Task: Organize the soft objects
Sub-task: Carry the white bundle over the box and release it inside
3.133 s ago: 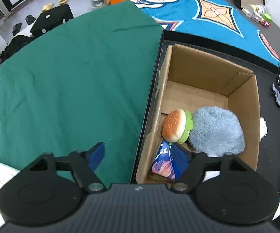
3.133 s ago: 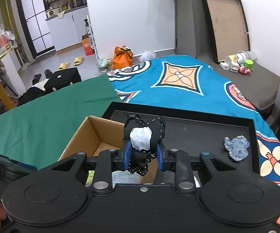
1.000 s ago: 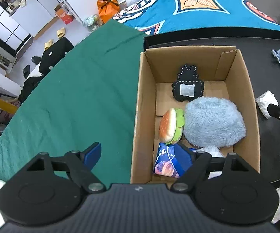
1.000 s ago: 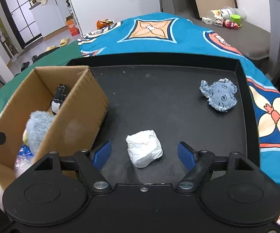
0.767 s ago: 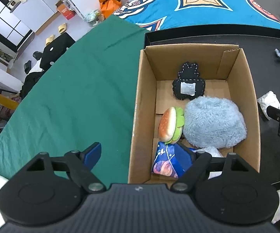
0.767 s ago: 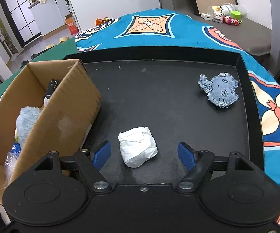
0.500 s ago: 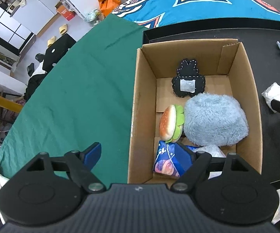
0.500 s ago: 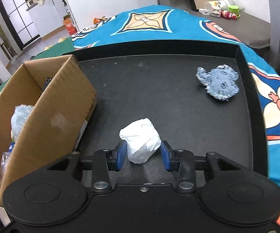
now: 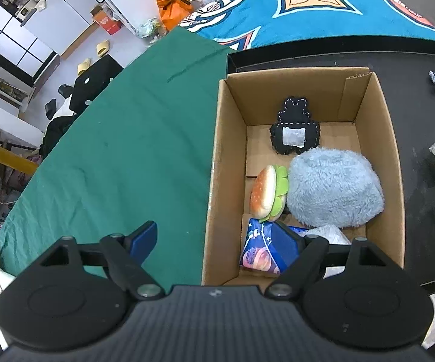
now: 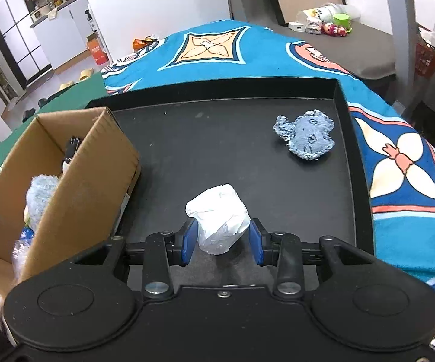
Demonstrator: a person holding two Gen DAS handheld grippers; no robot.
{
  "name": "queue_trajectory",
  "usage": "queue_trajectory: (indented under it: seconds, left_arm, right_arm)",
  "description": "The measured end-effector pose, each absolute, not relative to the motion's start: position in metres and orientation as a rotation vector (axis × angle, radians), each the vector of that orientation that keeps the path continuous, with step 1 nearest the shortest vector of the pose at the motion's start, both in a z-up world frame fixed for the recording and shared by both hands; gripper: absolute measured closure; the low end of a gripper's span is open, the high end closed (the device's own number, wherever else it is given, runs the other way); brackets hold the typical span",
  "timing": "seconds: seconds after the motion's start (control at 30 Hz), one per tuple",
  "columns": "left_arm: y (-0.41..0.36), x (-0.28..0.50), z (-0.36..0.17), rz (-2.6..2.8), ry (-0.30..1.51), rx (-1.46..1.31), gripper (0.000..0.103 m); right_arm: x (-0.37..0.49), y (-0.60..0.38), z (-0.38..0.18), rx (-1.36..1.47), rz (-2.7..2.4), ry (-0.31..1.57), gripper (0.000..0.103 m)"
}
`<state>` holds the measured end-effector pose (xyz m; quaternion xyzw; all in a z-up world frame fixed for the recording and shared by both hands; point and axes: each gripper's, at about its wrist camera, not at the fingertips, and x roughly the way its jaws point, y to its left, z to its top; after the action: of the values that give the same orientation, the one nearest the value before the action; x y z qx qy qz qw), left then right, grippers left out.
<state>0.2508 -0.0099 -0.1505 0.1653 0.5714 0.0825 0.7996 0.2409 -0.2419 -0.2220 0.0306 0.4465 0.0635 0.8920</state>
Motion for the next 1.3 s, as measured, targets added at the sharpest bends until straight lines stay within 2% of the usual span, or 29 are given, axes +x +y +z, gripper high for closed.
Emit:
queue_trajectory:
  seconds: [0.73,1.3]
  left_arm:
    - [0.008,0.236,-0.135,0.176,1.13,0.274,0.022]
    - [0.031,0.239,-0.138,0.125,1.145,0.123,0.022]
  right_arm:
    - [0.23,-0.219,-0.156,0.044,0.121,0.865,0.066]
    - [0.238,-0.168,-0.12,-0.039,0.212,0.829,0.066]
